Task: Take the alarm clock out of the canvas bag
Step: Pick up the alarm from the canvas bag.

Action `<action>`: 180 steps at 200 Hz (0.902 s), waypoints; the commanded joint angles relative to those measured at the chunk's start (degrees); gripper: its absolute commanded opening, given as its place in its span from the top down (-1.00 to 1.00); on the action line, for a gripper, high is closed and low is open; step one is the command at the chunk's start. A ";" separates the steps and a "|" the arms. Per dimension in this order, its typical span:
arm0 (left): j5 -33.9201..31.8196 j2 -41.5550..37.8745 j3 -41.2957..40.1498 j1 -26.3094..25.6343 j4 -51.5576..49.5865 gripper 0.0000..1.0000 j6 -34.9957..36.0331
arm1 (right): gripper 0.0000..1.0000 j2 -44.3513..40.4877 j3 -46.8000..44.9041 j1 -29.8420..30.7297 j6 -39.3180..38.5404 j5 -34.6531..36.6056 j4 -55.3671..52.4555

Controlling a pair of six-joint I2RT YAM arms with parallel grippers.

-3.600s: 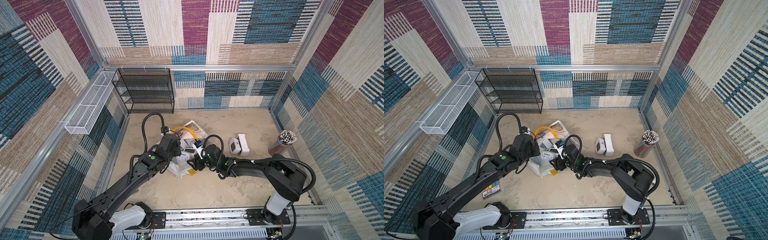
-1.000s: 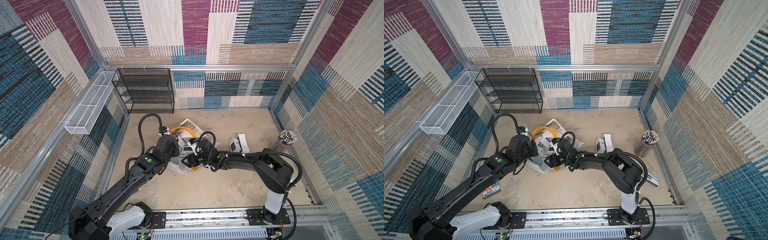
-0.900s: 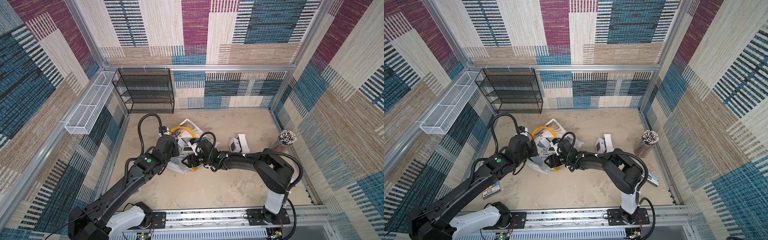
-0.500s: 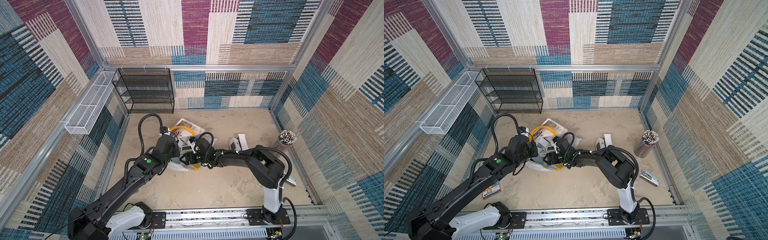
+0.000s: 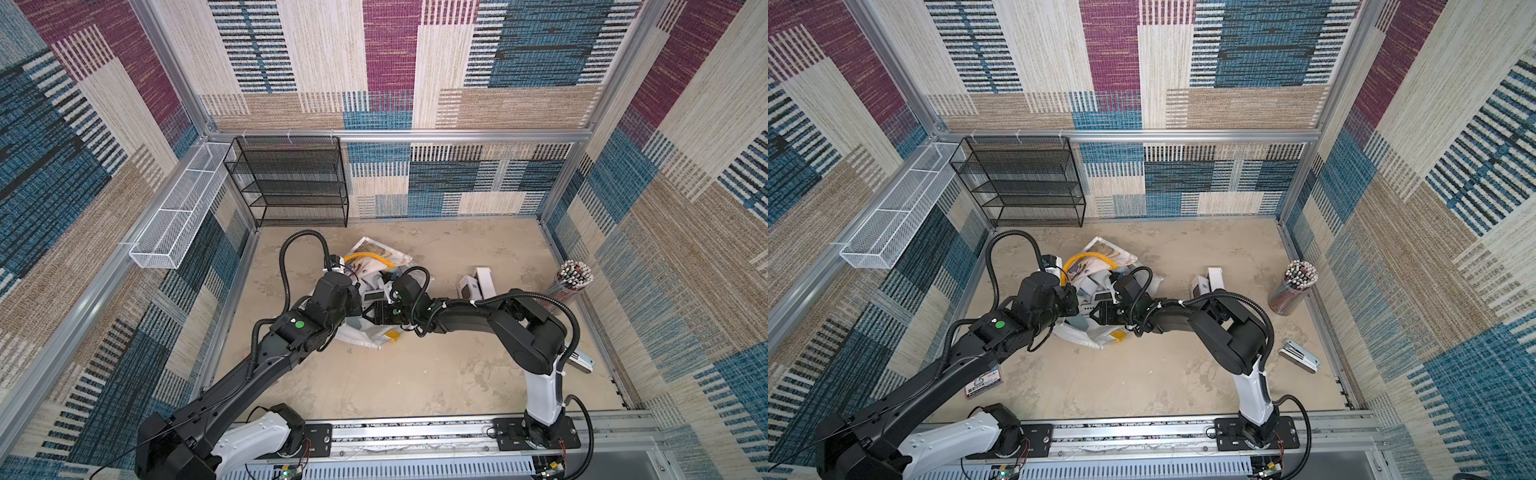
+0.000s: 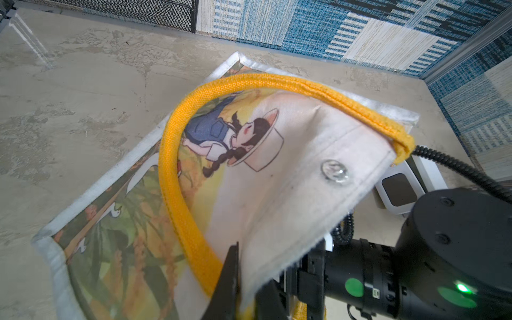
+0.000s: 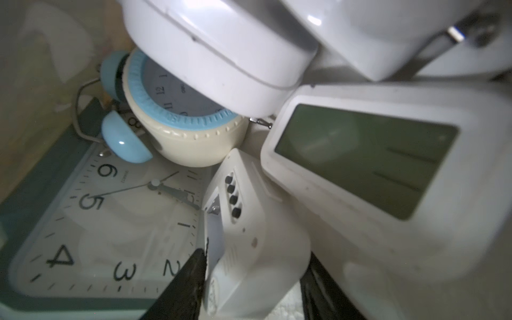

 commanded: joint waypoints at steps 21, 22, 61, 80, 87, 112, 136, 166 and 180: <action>0.00 -0.01 -0.43 -0.03 1.94 1.00 1.57 | 0.29 -3.68 -1.71 0.38 0.06 1.72 3.55; -0.03 0.03 -0.44 -0.04 1.92 1.00 1.54 | 0.30 -3.76 -1.73 0.43 0.04 1.82 3.56; -1.53 -0.04 -0.52 -0.04 0.83 1.00 1.59 | 0.44 -6.17 -2.31 1.00 -1.61 2.79 3.14; -2.00 -0.06 -0.54 -0.04 0.41 1.00 1.62 | 0.46 -6.60 -2.23 1.18 -2.38 3.23 2.53; -2.12 0.03 -0.53 -0.09 0.14 1.00 1.68 | 0.47 -6.71 -2.33 1.22 -2.72 3.42 2.26; -3.07 -0.07 -0.23 0.00 -0.90 1.00 1.71 | 0.47 -8.00 -3.00 1.53 -3.73 4.53 1.69; -3.96 -0.28 -0.35 -0.04 -1.61 1.00 1.69 | 0.47 -9.58 -4.29 1.53 -4.60 5.95 1.59; -4.50 -0.10 -0.14 -0.04 -2.34 1.00 1.48 | 0.47 -11.10 -5.77 1.55 -5.41 6.67 1.88; -4.93 0.02 0.15 -0.04 -3.00 1.00 1.13 | 0.47 -11.66 -6.67 1.60 -5.59 6.82 2.44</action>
